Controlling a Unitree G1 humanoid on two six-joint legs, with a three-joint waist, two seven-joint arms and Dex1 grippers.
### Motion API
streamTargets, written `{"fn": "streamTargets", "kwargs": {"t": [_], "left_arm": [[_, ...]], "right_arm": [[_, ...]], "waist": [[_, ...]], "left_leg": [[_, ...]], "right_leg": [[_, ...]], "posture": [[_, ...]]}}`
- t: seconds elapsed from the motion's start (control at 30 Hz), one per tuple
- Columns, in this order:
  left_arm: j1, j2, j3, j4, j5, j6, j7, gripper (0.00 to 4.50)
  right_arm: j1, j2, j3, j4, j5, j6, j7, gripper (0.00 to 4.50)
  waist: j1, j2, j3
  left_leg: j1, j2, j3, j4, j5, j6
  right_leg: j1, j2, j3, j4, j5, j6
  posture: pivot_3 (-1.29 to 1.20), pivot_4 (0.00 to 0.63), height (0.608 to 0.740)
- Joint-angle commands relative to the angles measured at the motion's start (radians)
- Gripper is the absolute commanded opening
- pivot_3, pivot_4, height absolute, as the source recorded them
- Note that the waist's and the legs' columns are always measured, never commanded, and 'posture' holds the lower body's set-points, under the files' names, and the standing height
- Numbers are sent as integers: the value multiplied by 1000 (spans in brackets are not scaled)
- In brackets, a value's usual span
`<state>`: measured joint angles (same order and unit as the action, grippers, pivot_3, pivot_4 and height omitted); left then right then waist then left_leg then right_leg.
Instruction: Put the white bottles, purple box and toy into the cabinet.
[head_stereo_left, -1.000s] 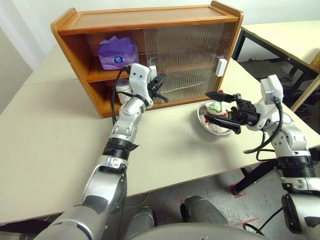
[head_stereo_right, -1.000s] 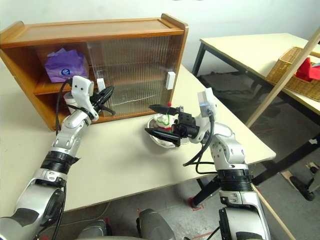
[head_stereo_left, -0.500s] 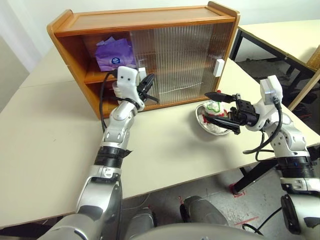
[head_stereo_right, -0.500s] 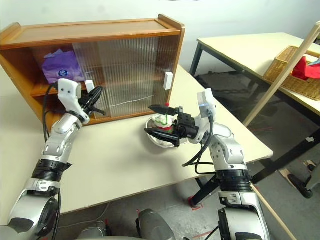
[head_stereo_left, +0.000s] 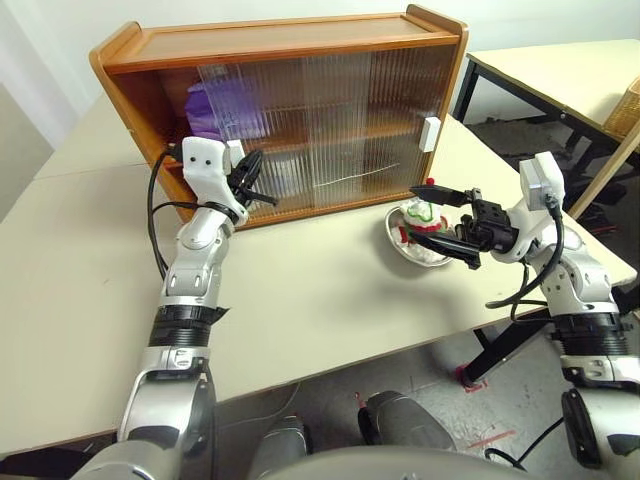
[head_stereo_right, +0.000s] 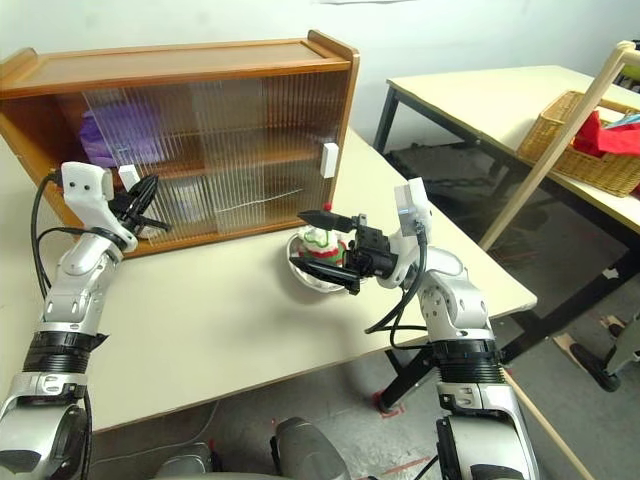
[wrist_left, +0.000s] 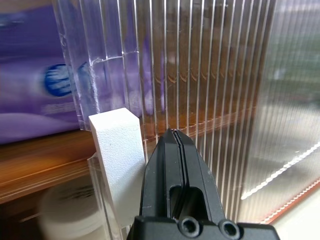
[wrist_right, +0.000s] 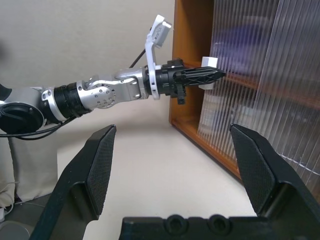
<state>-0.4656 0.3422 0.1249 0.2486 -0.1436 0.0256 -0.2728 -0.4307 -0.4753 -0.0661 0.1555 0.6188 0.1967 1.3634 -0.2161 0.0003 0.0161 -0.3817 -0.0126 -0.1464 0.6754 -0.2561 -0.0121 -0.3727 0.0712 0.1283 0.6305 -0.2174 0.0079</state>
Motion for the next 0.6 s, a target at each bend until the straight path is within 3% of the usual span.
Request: {"fn": "streamTargets", "kwargs": {"t": [0.03,0.6], "left_arm": [[29,30,59,-12,0,26,36,45],[151,85,133,-111,-15,63,69,45]], "right_arm": [[-12,0,1,7,-7,-9,8,4500],[-29,3,7,34,-11,-16,33,4500]], "waist": [[0,0,0],[1,0,0]], "left_leg": [[0,0,-1,0,0,0],[1,-1,-3,-11,-1,-4]], "right_leg": [[0,0,0,0,0,0],[-6,2,0,0,1,-7]], "posture": [[-225,0,740],[-196,0,740]]}}
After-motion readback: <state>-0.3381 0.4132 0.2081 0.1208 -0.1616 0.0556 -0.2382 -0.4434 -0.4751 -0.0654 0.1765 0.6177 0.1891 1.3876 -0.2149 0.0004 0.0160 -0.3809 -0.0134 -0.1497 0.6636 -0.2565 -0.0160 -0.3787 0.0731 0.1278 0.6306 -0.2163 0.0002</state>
